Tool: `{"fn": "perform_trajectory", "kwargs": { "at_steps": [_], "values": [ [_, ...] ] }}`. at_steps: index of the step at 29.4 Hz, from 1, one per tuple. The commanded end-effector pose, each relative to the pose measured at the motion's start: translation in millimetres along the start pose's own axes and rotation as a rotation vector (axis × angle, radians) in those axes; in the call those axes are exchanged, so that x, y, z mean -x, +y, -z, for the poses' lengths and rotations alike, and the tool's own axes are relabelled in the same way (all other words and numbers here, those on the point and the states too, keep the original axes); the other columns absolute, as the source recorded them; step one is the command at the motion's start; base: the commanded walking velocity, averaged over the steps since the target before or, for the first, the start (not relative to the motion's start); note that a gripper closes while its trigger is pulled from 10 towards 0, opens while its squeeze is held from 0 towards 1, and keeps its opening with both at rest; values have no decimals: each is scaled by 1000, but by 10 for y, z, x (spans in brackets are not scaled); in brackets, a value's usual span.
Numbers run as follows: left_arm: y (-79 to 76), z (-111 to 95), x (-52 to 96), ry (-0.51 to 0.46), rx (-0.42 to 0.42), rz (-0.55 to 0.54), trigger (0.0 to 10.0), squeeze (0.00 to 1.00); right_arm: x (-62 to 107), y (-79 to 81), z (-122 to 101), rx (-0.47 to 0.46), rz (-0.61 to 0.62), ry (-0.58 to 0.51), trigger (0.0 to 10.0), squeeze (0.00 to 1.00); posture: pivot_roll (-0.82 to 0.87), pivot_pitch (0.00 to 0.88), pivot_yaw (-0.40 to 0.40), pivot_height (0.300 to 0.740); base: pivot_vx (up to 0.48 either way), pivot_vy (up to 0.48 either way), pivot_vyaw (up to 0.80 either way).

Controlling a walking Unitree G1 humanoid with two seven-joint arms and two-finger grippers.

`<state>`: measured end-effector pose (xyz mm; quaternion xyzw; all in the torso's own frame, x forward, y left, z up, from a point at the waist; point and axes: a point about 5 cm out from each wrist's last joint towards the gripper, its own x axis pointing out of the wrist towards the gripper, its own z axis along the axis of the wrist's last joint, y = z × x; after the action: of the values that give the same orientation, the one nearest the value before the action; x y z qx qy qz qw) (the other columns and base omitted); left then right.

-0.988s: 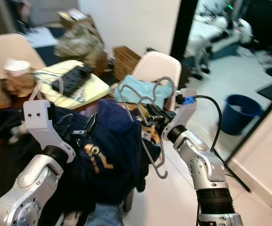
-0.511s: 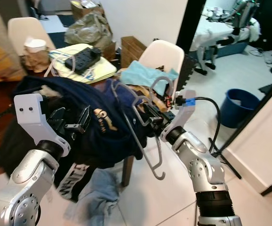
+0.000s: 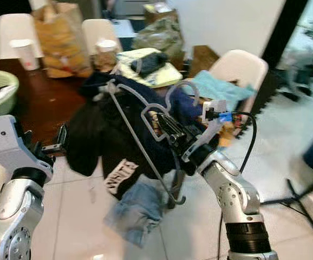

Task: Hang hanger

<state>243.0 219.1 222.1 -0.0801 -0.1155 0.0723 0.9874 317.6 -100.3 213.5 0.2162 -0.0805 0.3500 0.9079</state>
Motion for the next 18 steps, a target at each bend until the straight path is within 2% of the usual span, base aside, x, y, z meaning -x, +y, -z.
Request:
{"fn": "perform_trajectory", "kwargs": {
  "at_steps": [1, 5, 10, 12, 18],
  "values": [
    [-14, -5, -7, -3, -16, 9, 10000, 0, -11, 57, -88, -9, -43, -37, 10000, 0, -10, 78, -59, 740, 0, 0, 788],
    [-40, -17, -19, -16, -18, 19, 10000, 0, -4, 184, -76, -14, -136, -23, 10000, 0, -10, 74, -59, 740, 0, 0, 788],
    [12, -55, -29, -38, -48, 10, 10000, 0, -7, 159, -22, 8, -107, 1, 10000, 0, -9, 69, -58, 740, 0, 0, 788],
    [105, -122, -39, -67, -72, -13, 10000, 0, -18, 101, -9, 23, -60, 0, 10000, 0, -4, 67, -58, 740, 0, 0, 203],
    [169, -166, -37, -88, -90, -31, 10000, 0, -32, 66, -21, 23, -31, -16, 10000, 0, -2, 68, -57, 740, 41, 0, 0]
  ]
}}
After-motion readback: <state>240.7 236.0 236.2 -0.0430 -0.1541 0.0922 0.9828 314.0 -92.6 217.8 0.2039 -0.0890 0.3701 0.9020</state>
